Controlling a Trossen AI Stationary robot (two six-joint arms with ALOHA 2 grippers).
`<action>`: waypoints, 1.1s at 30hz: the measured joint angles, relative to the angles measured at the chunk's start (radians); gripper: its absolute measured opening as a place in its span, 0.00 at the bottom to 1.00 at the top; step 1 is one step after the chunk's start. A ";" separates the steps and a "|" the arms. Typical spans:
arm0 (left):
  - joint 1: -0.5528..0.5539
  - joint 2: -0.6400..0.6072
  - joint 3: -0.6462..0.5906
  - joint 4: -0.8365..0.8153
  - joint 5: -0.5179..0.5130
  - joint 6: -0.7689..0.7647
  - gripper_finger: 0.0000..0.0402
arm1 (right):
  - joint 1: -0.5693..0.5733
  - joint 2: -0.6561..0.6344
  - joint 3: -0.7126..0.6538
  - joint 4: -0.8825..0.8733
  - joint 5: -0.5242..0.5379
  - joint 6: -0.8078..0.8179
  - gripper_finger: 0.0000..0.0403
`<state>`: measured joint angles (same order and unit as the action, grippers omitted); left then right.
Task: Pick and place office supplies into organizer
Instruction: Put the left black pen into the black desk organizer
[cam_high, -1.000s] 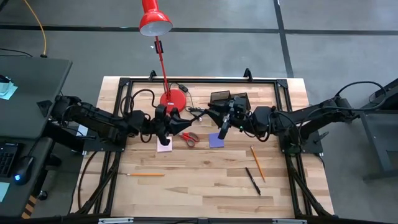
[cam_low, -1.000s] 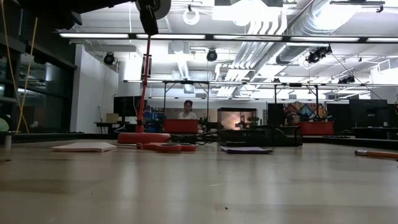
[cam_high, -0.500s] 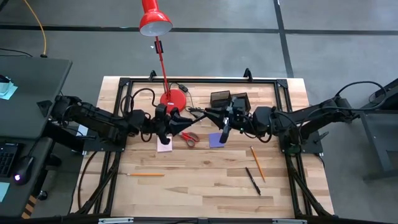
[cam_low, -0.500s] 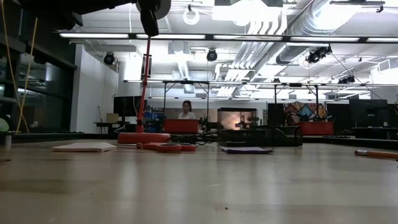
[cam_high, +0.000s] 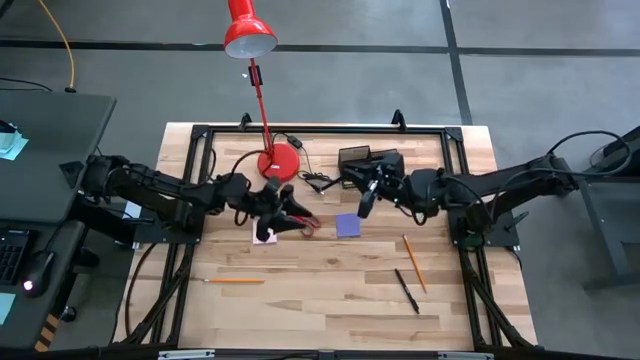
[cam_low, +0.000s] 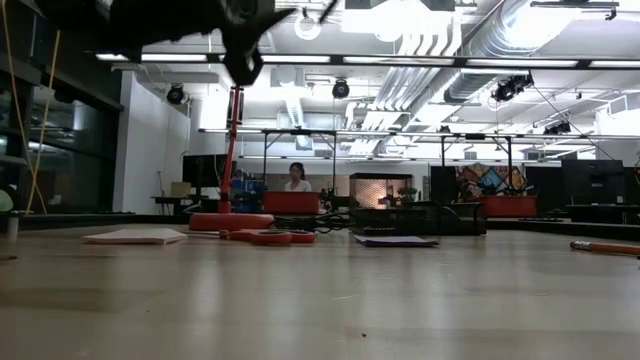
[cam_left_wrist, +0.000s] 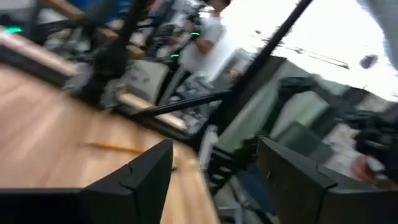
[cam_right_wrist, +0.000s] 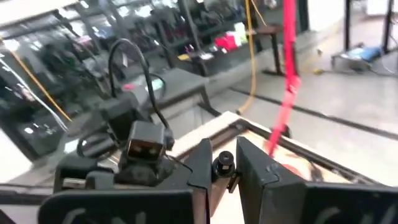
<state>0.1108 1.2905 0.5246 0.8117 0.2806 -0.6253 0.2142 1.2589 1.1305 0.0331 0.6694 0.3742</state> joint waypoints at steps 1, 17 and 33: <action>0.005 -0.007 -0.014 0.001 -0.019 -0.004 0.53 | -0.006 -0.013 0.000 -0.034 0.002 0.023 0.06; 0.234 -0.419 -0.249 0.003 -0.387 -0.026 0.36 | -0.297 -0.146 0.000 -0.493 -0.231 0.001 0.06; 0.243 -0.458 -0.234 0.007 -0.423 -0.063 0.36 | -0.691 0.007 0.000 -0.445 -0.611 -0.224 0.06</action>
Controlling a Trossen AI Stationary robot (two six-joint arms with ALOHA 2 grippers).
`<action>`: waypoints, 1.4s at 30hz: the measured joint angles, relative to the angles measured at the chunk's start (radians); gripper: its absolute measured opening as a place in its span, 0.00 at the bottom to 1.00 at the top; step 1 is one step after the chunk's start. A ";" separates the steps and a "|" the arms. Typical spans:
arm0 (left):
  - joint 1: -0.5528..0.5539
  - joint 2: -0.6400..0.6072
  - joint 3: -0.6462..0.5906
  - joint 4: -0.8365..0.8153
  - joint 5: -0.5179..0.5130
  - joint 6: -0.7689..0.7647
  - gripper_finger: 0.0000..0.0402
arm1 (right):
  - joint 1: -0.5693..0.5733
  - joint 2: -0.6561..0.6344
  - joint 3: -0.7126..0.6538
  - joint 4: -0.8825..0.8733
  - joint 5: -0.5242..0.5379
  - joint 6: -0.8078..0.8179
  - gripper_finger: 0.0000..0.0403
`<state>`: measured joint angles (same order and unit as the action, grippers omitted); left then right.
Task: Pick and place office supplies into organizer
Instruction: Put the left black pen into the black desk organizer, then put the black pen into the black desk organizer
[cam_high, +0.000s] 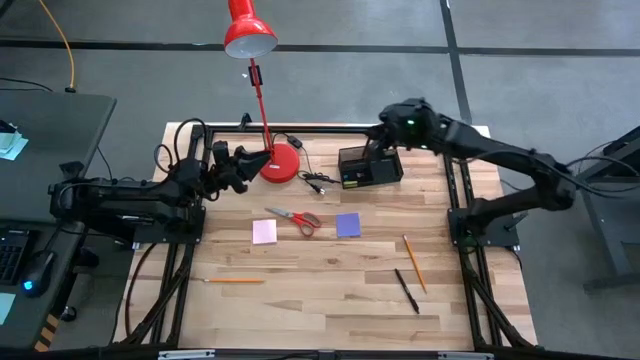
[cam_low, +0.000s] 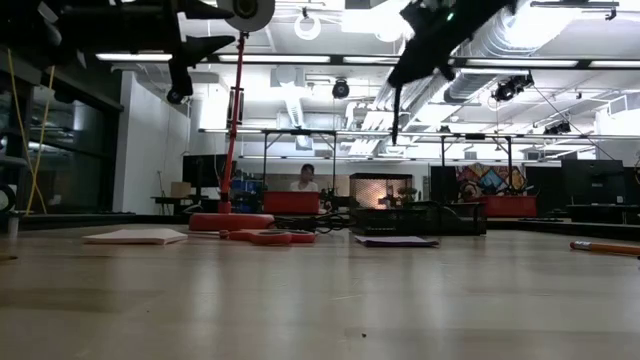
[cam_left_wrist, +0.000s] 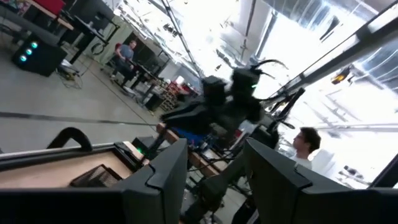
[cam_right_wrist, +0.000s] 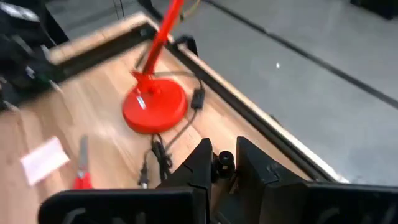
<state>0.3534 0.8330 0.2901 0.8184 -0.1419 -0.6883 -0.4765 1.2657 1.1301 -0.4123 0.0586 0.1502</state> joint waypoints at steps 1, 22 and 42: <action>0.000 0.000 0.000 0.004 0.001 -0.013 0.36 | -0.005 0.025 0.000 0.007 0.000 -0.002 0.06; 0.000 0.000 0.000 0.046 0.045 -0.028 0.36 | -0.023 0.290 0.000 0.195 -0.027 -0.108 0.06; 0.000 0.000 0.000 0.044 0.074 -0.050 0.36 | -0.021 0.371 0.000 0.264 -0.075 -0.159 0.16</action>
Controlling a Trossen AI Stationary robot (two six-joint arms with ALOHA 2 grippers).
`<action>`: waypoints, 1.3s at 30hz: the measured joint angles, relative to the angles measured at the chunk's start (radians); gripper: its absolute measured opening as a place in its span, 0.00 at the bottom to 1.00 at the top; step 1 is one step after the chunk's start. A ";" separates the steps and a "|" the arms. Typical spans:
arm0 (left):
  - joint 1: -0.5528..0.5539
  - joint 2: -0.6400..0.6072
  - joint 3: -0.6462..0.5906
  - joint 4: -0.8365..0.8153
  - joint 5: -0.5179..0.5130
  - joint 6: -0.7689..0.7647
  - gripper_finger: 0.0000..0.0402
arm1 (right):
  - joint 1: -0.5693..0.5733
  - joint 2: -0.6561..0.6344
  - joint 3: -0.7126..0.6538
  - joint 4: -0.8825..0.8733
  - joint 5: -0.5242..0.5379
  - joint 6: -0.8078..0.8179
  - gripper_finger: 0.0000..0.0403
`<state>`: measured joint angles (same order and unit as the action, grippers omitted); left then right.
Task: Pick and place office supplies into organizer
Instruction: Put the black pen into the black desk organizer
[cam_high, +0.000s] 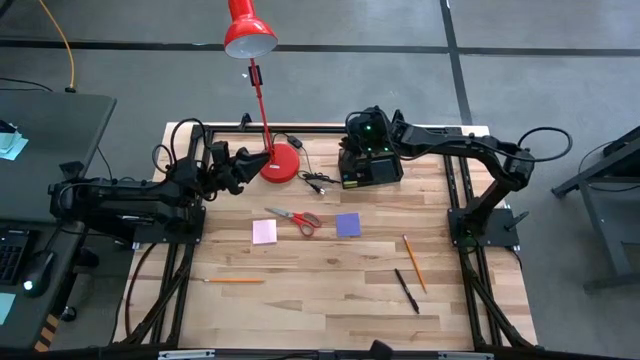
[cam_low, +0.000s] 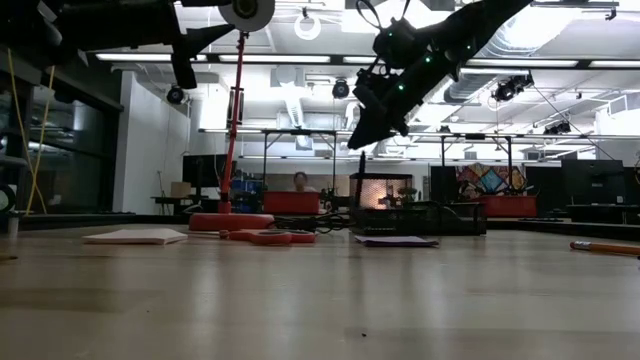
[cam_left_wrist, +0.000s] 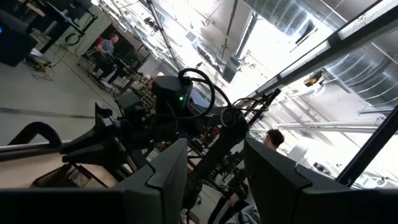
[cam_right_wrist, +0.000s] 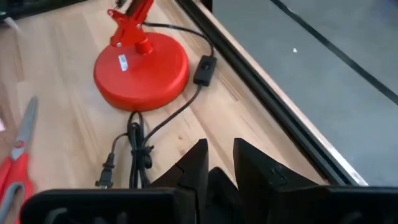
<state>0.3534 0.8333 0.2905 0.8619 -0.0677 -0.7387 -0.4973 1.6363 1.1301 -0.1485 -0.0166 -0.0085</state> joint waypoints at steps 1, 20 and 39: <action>0.000 0.000 0.000 0.000 0.000 0.000 0.36 | 0.000 0.000 0.000 -0.003 -0.015 0.000 0.16; 0.000 0.000 0.000 -0.068 0.053 0.014 0.36 | 0.073 -0.117 0.000 0.040 -0.026 0.115 0.15; 0.000 0.003 0.000 -0.193 0.060 0.115 0.36 | 0.370 -0.226 0.000 -0.266 -0.059 0.569 0.15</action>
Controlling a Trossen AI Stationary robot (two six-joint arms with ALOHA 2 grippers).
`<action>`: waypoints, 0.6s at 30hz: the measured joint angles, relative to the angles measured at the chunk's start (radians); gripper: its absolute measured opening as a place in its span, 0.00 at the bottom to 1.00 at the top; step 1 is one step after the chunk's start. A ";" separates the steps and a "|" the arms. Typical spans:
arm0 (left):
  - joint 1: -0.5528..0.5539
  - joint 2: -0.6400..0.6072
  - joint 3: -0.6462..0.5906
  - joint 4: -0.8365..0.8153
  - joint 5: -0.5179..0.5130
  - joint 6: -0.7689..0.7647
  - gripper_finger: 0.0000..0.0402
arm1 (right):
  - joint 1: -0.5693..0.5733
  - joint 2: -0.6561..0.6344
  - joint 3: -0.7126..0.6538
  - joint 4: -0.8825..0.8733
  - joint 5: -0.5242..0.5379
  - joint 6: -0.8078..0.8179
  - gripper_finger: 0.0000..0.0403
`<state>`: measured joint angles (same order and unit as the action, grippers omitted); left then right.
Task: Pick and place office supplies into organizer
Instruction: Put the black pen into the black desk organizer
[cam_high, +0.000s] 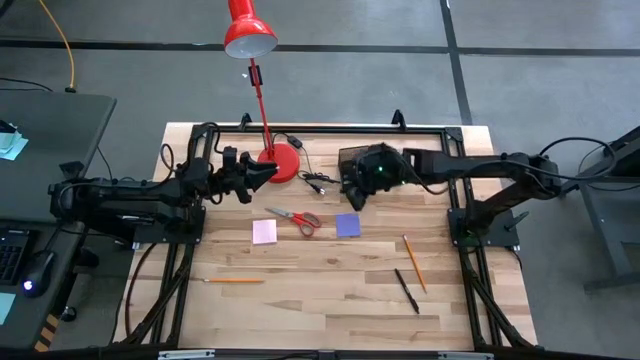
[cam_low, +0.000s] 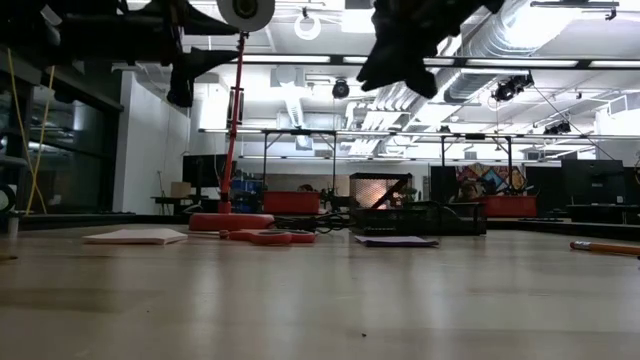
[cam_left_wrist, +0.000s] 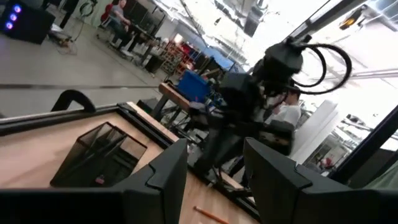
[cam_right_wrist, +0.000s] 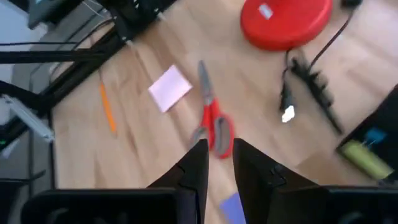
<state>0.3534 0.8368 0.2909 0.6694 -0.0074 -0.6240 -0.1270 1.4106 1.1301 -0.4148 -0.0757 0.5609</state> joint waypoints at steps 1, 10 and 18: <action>0.000 0.000 0.000 0.002 0.001 0.001 0.36 | 0.019 -0.003 0.000 -0.023 0.003 0.029 0.15; -0.003 0.029 0.000 -0.012 0.120 0.052 0.36 | 0.309 -0.025 0.000 -0.085 0.246 0.178 0.16; 0.000 0.071 0.000 -0.012 0.045 0.044 0.36 | 0.693 -0.057 0.000 -0.077 0.881 0.340 0.18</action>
<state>0.3531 0.9080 0.2913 0.6578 0.0381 -0.5798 0.5664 1.3537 1.1301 -0.4923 0.8049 0.9008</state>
